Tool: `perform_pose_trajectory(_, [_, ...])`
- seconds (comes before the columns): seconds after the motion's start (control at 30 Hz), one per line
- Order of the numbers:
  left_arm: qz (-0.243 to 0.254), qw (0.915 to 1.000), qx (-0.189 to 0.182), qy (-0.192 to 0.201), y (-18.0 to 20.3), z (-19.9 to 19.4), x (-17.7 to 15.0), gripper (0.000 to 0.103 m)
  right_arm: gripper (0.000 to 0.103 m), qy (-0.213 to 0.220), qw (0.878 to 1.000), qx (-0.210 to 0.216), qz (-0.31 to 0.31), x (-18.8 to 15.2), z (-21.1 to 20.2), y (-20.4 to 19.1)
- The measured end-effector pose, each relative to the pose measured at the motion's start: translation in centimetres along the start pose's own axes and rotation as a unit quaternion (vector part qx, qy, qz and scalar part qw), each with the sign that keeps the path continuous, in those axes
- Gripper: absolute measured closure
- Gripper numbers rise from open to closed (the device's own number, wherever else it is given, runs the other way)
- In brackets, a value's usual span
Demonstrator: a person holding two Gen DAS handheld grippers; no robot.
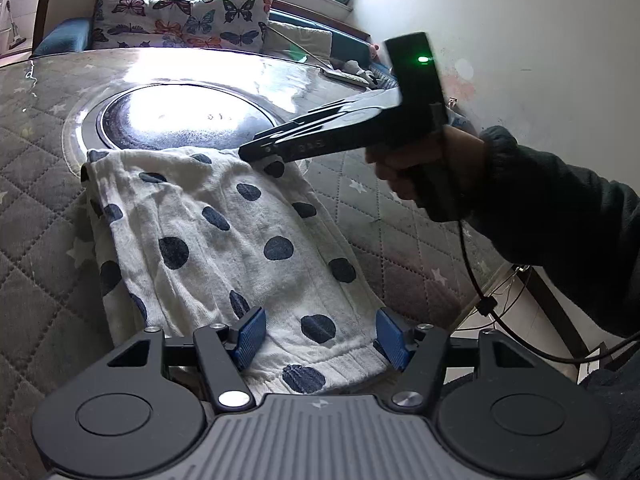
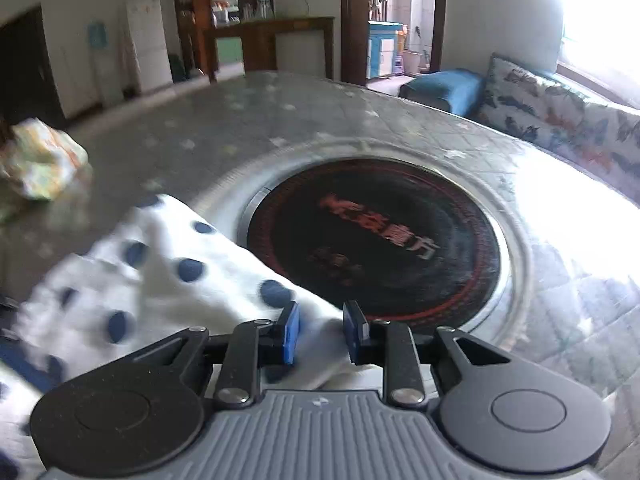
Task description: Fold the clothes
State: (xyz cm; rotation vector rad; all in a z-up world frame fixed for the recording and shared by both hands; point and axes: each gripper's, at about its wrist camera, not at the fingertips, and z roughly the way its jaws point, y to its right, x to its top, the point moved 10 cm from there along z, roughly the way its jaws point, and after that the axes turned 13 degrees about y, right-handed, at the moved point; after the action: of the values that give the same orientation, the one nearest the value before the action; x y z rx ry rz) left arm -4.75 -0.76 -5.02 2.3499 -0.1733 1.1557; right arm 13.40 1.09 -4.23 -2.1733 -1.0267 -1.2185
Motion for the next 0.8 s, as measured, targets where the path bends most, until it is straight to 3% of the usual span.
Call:
perform_pose_trajectory(0.23, [-0.004, 1.0, -0.001, 0.0, 0.2, -0.2, 0.1, 0.038, 0.079, 0.009, 1.0, 0.004, 0.007, 1.6, 0.6, 0.1])
perform_pose_trajectory(0.47, [-0.013, 0.9999, 0.0, 0.006, 0.2, -0.4, 0.0, 0.037, 0.077, 0.016, 0.994, 0.11, 0.004, 2.8, 0.3, -5.4])
perform_pose_trajectory(0.6, [-0.017, 0.9998, 0.0, 0.009, 0.2, -0.7, -0.2, 0.037, 0.077, -0.001, 0.995, 0.097, -0.028, 1.6, 2.9, -6.6])
perform_pose_trajectory(0.8, [-0.024, 0.9997, -0.001, 0.012, 0.1, -0.8, -0.1, 0.037, 0.077, 0.013, 0.996, 0.088, 0.005, 3.0, 4.3, -5.6])
